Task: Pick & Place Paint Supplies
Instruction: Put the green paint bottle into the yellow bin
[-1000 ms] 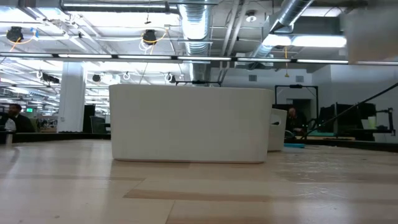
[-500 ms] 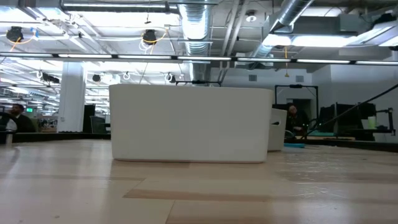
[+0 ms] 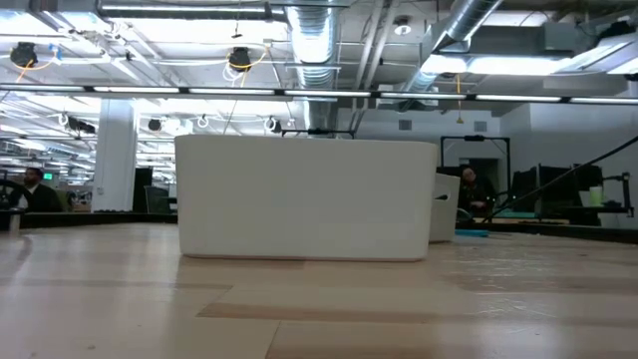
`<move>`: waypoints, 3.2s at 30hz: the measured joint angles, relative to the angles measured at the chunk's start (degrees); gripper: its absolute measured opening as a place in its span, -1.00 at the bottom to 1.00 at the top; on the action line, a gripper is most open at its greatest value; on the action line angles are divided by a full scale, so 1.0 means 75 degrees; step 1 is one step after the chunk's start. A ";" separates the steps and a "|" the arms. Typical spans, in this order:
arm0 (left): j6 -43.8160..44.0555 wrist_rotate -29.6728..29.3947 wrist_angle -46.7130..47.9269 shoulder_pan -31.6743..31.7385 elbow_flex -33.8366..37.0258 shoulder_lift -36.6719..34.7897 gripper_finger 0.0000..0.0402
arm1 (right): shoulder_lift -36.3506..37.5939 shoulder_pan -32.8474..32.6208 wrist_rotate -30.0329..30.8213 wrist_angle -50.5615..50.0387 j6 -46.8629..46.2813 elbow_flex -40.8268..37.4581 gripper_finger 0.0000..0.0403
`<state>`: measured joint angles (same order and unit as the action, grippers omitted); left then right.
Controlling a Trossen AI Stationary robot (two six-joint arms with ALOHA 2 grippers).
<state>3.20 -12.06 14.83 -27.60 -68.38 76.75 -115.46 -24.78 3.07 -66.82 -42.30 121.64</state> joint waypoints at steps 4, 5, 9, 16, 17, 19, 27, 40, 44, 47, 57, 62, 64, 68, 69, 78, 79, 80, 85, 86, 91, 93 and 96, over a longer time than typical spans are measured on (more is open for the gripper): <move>0.0005 0.0268 -0.0016 0.0122 0.0000 0.0030 0.21 | 0.0000 0.0041 0.0000 0.0119 0.0073 0.0002 -0.26; 0.0007 0.0299 -0.0002 0.0129 0.0000 0.0034 0.20 | 0.0000 0.0041 -0.0003 0.0173 0.0099 0.0000 -0.27; 0.0008 0.0355 0.0001 0.0154 0.0000 0.0035 0.21 | 0.0000 0.0030 -0.0006 0.0229 0.0099 0.0000 -0.27; 0.0008 0.0671 0.0142 0.0340 0.0000 0.0035 0.19 | 0.0000 0.0012 -0.0003 0.0364 0.0098 0.0003 -0.27; 0.0008 0.0672 0.0128 0.0360 0.0000 0.0054 0.18 | 0.0000 0.0012 -0.0003 0.0348 0.0075 0.0000 -0.27; 0.0010 0.0694 0.0158 0.0415 0.0001 0.0088 0.16 | 0.0000 0.0015 -0.0005 0.0348 0.0062 0.0003 -0.27; 0.0065 0.1200 0.0283 0.0528 0.0003 0.0146 0.10 | 0.0000 0.0027 -0.0006 0.0345 0.0038 0.0003 -0.28; 0.0090 0.1196 0.0420 0.0528 0.0003 0.0143 -0.07 | 0.0000 0.0117 -0.0014 0.0367 -0.0029 0.0000 -0.28; 0.0093 0.1190 0.0423 0.0544 0.0003 0.0143 -0.19 | 0.0000 0.0129 -0.0020 0.0389 -0.0026 0.0001 -0.28; 0.0093 0.1246 0.0448 0.0609 0.0003 0.0137 -0.32 | 0.0000 0.0138 -0.0023 0.0398 -0.0026 0.0000 -0.28; 0.0096 0.1494 0.0498 0.0653 0.0001 0.0131 -0.45 | 0.0000 0.0138 -0.0026 0.0439 -0.0094 0.0000 -0.25; 0.0093 0.1524 0.0593 0.0653 0.0000 0.0131 -0.45 | 0.0000 0.0163 -0.0004 0.0481 -0.0316 0.0000 -0.10; 0.0093 0.1537 0.0704 0.0649 0.0003 0.0131 -0.45 | 0.0000 0.0173 0.0000 0.0488 -0.0335 0.0003 0.01; 0.0201 0.1582 0.0822 0.0648 0.0003 0.0131 -0.45 | 0.0000 0.0173 0.0007 0.0482 -0.0335 0.0003 0.21; 0.0207 0.1587 0.0870 0.0648 0.0003 0.0131 -0.45 | 0.0000 0.0173 0.0011 0.0479 -0.0335 0.0003 0.25; 0.0248 0.1374 0.1991 0.0754 0.0000 0.0029 -0.45 | 0.0000 0.0010 0.0204 -0.0241 -0.0635 0.0003 0.32; 0.0281 0.1345 0.2273 0.0798 0.0003 0.0018 -0.45 | 0.0000 -0.0016 0.0219 -0.0307 -0.0688 0.0003 0.32; 0.0358 0.1339 0.2453 0.0870 0.0003 0.0018 -0.45 | 0.0000 -0.0050 0.0240 -0.0381 -0.0737 0.0003 0.32; 0.0434 0.1325 0.3175 0.1187 0.0003 0.0015 -0.45 | 0.0000 -0.0305 0.0740 -0.0917 -0.1006 0.0003 0.32; 0.0431 0.1325 0.3243 0.1260 0.0003 0.0015 -0.45 | 0.0000 -0.0368 0.0815 -0.1080 -0.1088 0.0003 0.32; 0.0362 0.1340 0.3940 0.1763 -0.0118 0.0015 -0.45 | 0.0000 -0.0678 0.1238 -0.1751 -0.1563 0.0003 0.32; 0.0071 0.1327 0.4306 0.2019 -0.0346 0.0028 -0.45 | 0.0000 -0.0788 0.1539 -0.1938 -0.1755 0.0003 0.32; -0.0388 0.1305 0.4850 0.2494 -0.0863 0.0083 -0.45 | 0.0000 -0.0900 0.1836 -0.2286 -0.1969 0.0003 0.32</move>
<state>0.29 -2.28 51.20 -8.90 -74.85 77.37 -115.46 -31.53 16.84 -83.96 -57.07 121.67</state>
